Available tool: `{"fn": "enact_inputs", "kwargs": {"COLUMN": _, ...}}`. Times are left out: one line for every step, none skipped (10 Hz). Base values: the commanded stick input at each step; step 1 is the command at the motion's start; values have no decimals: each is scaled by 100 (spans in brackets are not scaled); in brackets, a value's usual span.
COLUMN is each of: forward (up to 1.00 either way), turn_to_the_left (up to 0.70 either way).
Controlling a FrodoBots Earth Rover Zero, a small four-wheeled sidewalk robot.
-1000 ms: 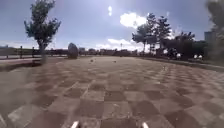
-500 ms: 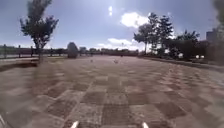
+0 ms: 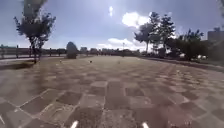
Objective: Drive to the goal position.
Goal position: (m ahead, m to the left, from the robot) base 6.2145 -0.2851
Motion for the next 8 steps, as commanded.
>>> {"fn": "enact_inputs", "kwargs": {"forward": 100, "turn_to_the_left": 0}}
{"fn": "enact_inputs", "kwargs": {"forward": 100, "turn_to_the_left": 0}}
{"fn": "enact_inputs", "kwargs": {"forward": 100, "turn_to_the_left": 0}}
{"fn": "enact_inputs", "kwargs": {"forward": 100, "turn_to_the_left": 0}}
{"fn": "enact_inputs", "kwargs": {"forward": 100, "turn_to_the_left": 0}}
{"fn": "enact_inputs", "kwargs": {"forward": 100, "turn_to_the_left": 0}}
{"fn": "enact_inputs", "kwargs": {"forward": 100, "turn_to_the_left": 0}}
{"fn": "enact_inputs", "kwargs": {"forward": 100, "turn_to_the_left": 0}}
